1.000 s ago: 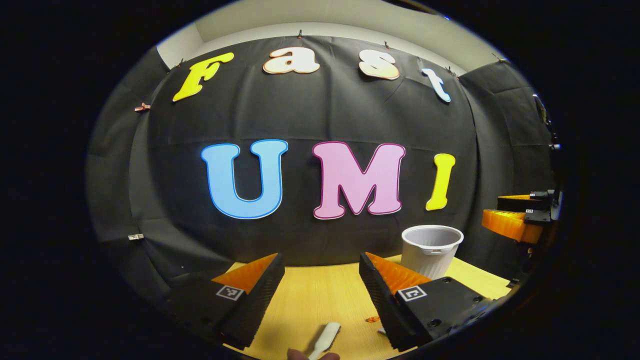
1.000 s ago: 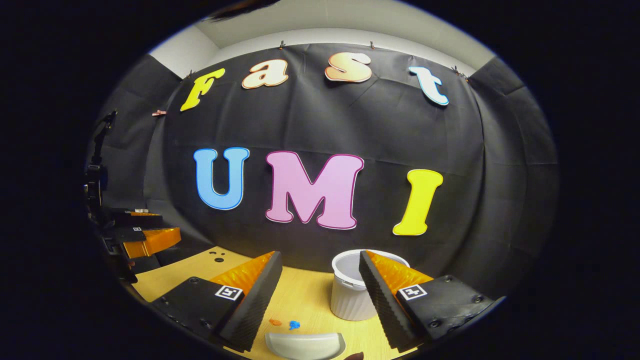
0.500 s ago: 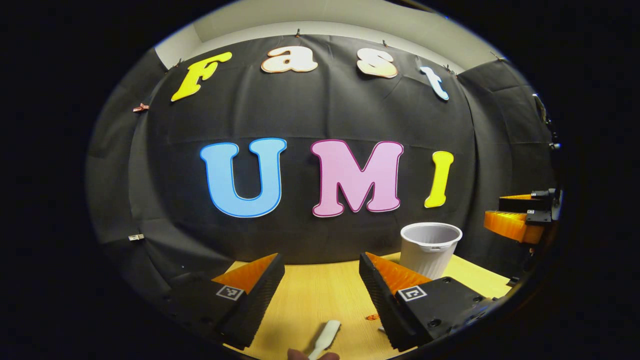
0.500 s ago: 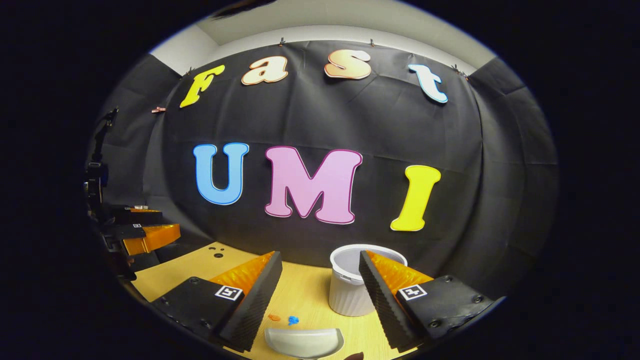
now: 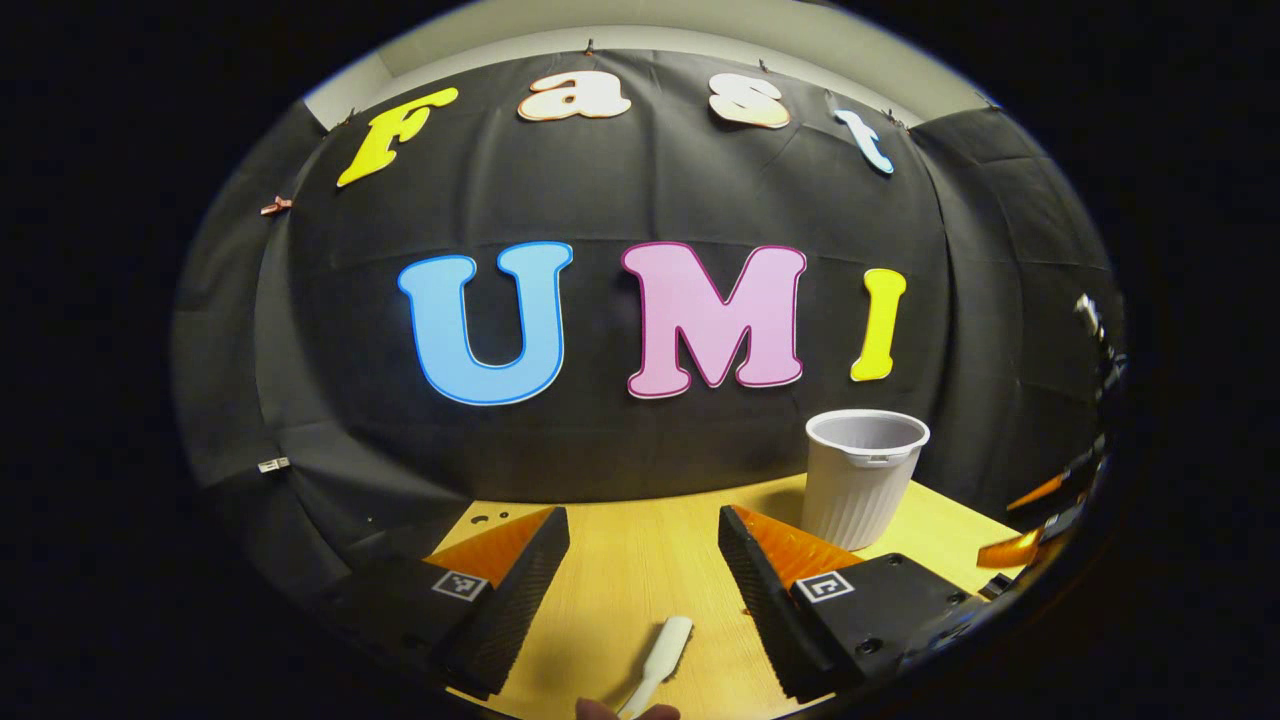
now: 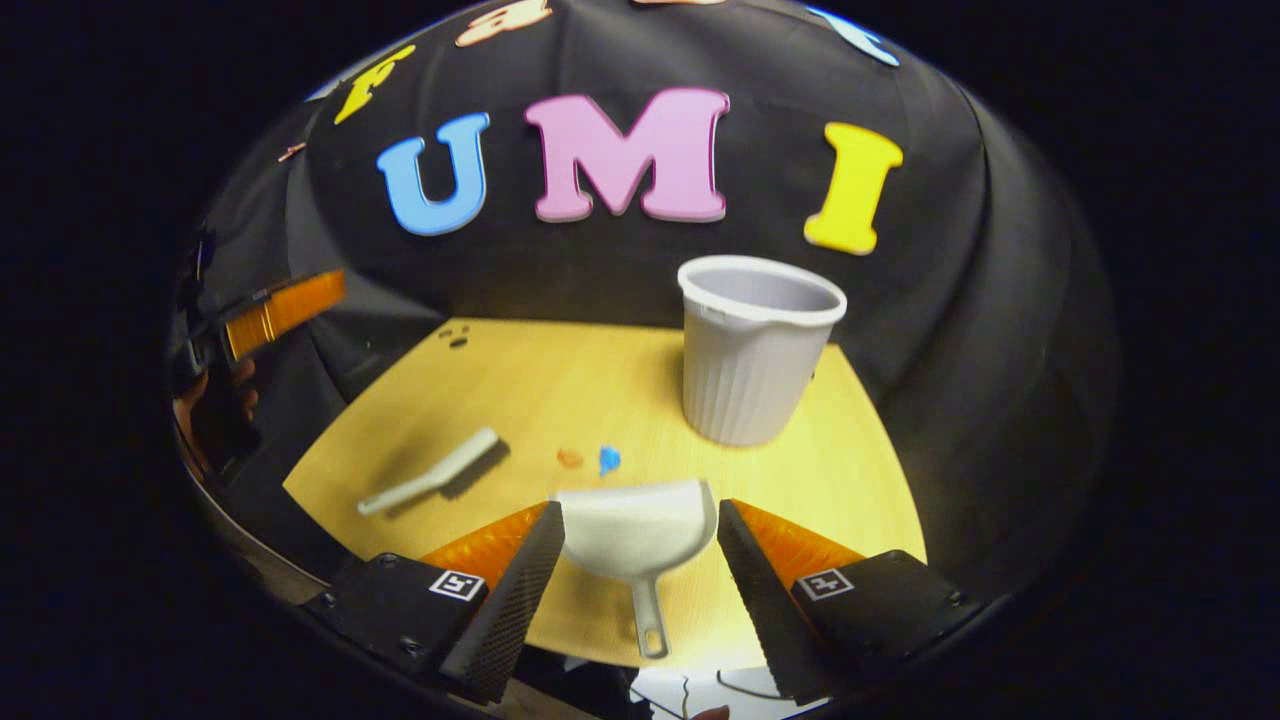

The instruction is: Pick up the small broom and dustpan from the desktop, sweep the trash into the dustpan with the broom, and then empty the trash into the garbage bin.

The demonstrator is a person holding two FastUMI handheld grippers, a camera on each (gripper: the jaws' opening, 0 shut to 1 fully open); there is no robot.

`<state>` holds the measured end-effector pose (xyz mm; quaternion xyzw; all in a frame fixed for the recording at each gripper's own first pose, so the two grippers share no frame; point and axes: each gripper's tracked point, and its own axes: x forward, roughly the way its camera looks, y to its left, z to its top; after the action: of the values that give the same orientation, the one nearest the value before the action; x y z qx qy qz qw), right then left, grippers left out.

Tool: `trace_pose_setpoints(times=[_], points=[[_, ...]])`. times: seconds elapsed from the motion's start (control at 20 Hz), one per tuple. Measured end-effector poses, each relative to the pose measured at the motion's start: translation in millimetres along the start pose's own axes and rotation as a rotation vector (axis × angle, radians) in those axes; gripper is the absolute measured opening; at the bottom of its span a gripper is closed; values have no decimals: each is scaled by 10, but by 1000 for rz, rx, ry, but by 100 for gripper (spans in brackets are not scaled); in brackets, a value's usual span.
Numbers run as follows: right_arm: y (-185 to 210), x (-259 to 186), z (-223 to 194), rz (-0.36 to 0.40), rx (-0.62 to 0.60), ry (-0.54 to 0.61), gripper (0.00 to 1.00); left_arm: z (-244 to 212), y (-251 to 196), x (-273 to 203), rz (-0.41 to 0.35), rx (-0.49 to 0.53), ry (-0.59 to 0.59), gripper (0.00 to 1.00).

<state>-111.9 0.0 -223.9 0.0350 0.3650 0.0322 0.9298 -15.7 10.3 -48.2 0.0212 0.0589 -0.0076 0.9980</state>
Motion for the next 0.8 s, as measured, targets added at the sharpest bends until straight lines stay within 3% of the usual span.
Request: trace_pose_setpoints(times=[0.35,0.8], points=[[29,597,-1049,-7,-72,284,94,-130,88,-79,8,31,26,95],[46,1310,-1493,-37,-62,436,85,-251,332,-218,83,28,66,93]])
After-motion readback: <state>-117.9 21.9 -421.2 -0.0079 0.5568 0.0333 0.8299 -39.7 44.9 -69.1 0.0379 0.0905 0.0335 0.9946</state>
